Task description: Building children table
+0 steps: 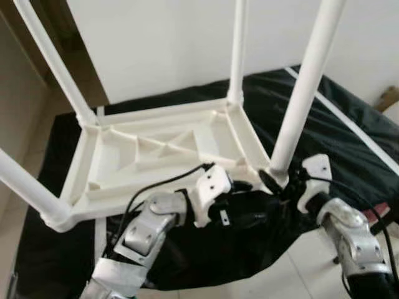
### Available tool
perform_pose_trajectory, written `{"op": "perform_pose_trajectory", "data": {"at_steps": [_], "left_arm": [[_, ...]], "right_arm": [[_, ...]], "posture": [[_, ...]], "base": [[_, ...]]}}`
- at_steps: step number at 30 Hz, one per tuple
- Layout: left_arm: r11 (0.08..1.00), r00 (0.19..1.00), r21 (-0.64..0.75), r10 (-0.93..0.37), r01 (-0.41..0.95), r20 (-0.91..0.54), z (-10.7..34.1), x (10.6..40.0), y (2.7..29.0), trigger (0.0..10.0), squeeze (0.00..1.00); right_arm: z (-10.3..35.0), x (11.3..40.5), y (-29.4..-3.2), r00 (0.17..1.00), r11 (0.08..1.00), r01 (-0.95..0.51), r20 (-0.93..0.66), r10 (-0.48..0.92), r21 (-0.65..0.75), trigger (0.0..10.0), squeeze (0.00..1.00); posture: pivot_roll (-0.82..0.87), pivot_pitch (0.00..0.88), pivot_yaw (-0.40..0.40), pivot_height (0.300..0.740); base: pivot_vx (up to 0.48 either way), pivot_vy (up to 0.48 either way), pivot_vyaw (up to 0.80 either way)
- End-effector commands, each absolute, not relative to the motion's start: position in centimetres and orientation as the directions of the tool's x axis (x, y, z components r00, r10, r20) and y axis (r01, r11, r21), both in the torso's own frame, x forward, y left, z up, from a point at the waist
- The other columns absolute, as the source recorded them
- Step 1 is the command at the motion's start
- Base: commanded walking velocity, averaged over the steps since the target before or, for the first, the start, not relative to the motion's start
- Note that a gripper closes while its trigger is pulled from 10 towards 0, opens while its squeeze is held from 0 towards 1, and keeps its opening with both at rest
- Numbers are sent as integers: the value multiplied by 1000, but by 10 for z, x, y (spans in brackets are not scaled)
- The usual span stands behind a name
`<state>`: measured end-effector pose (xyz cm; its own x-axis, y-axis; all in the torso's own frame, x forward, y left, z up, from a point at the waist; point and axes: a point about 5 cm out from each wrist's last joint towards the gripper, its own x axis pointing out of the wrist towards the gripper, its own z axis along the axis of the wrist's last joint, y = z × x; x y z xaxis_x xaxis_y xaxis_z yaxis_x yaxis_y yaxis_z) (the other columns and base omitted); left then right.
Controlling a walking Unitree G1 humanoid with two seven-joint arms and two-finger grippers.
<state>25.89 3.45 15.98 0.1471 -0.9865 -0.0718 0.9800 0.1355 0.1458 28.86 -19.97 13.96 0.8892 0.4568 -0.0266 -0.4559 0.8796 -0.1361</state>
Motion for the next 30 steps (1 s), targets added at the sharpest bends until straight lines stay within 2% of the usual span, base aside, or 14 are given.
{"op": "perform_pose_trajectory", "data": {"at_steps": [1, 6, 13, 14, 15, 16, 17, 19, 20, 29, 30], "left_arm": [[147, 160, 144, -983, 979, -85, 159, 262, 37, 10000, 0], [144, 158, 151, -984, 978, -87, 160, 262, 37, 10000, 0], [145, 160, 156, -983, 977, -89, 161, 263, 39, 10000, 0], [145, 160, 157, -983, 977, -89, 162, 263, 39, 10000, 0], [144, 159, 157, -983, 977, -90, 161, 263, 39, 10000, 0], [144, 159, 157, -983, 977, -90, 161, 263, 39, 10000, 0], [143, 158, 157, -983, 977, -90, 161, 262, 39, 10000, 0], [143, 158, 157, -983, 977, -90, 161, 262, 39, 10000, 0], [143, 158, 157, -983, 977, -91, 161, 262, 39, 10000, 0], [140, 154, 155, -985, 978, -84, 161, 262, 36, 10000, 0], [138, 152, 154, -985, 978, -83, 161, 262, 35, 10000, 0]], "right_arm": [[137, 291, -197, 871, 859, -490, -41, 490, -146, 10000, 0], [141, 310, -201, 839, 815, -543, -81, 539, -204, 10000, 0], [139, 318, -197, 801, 767, -597, -127, 585, -237, 10000, 0], [138, 319, -197, 795, 759, -605, -132, 592, -240, 9294, 0], [137, 320, -198, 793, 757, -608, -138, 593, -241, 5098, 0], [137, 320, -198, 793, 757, -608, -138, 593, -241, 5098, 0], [135, 321, -198, 789, 751, -613, -144, 597, -243, 2824, 0], [135, 321, -198, 789, 751, -613, -144, 597, -243, 2824, 0], [133, 321, -198, 785, 747, -618, -151, 601, -244, 0, 0], [118, 314, -205, 774, 743, -633, -194, 602, -219, 0, 0], [116, 313, -207, 784, 754, -621, -201, 588, -214, 4627, 0]], "posture": [[-64, 0, 94, 740], [-57, 0, 98, 740], [-49, 0, 100, 740], [-48, 0, 99, 740], [-47, 0, 98, 740], [-47, 0, 98, 740], [-47, 0, 98, 740], [-47, 0, 98, 740], [-49, 0, 97, 740], [-61, 0, 94, 740], [-65, 0, 94, 740]], "base": [[0, 0, 0], [0, 0, 0], [0, 0, 0], [0, 0, 0], [0, 0, 0], [0, 0, 0], [0, 0, 0], [0, 0, 0], [0, 0, 0], [0, 0, 0], [0, 0, 0]]}}
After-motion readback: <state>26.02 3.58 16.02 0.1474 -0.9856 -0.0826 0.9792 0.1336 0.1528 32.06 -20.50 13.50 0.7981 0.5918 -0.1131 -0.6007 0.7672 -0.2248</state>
